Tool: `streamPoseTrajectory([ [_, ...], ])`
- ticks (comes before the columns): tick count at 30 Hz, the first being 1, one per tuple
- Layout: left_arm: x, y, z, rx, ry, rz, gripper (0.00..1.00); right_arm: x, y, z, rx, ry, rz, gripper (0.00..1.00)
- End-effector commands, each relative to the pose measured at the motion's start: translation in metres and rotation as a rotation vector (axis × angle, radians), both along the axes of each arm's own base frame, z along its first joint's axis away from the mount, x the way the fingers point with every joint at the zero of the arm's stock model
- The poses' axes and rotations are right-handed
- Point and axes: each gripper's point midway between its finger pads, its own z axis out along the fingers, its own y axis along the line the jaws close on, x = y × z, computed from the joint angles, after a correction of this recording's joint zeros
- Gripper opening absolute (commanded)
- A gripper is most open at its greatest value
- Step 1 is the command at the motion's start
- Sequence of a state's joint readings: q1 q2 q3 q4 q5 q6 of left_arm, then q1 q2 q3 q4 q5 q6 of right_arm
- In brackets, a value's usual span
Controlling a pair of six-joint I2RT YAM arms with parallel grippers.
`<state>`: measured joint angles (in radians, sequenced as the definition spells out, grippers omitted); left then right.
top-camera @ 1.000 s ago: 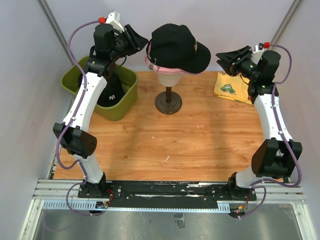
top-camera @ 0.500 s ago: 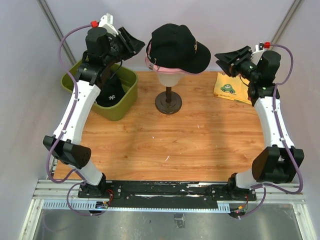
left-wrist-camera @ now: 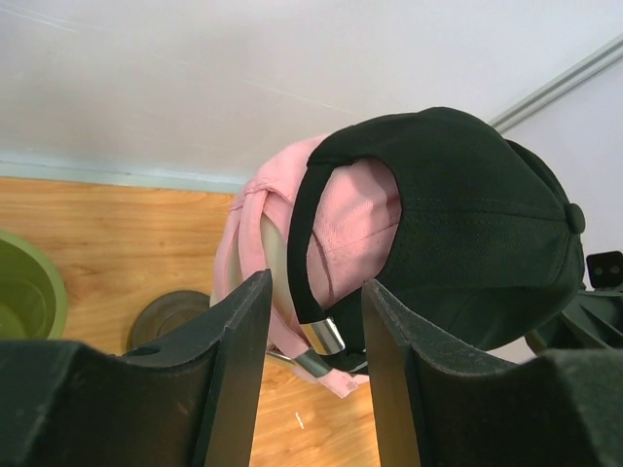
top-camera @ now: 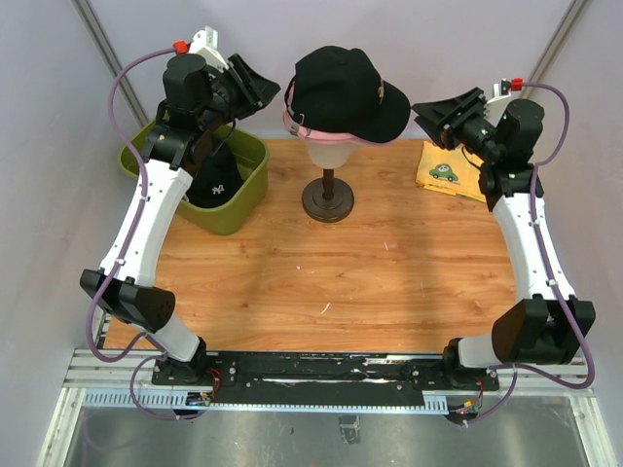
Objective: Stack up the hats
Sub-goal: Pick up the hat from the bin.
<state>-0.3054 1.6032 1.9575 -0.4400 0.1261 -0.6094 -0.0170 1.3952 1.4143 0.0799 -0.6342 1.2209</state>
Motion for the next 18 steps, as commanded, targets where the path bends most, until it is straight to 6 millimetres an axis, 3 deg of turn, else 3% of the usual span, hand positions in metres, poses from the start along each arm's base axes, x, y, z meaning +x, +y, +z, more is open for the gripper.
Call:
streamPoseTrajectory([
  [1,-0.003,0.003,0.024,-0.027,-0.06,0.018,0.46,0.002,0.005,0.009,-0.02,-0.045,0.004,0.44],
  [18,0.006,0.009,0.02,0.001,-0.063,0.064,0.46,0.021,0.013,0.003,-0.001,-0.064,0.041,0.44],
])
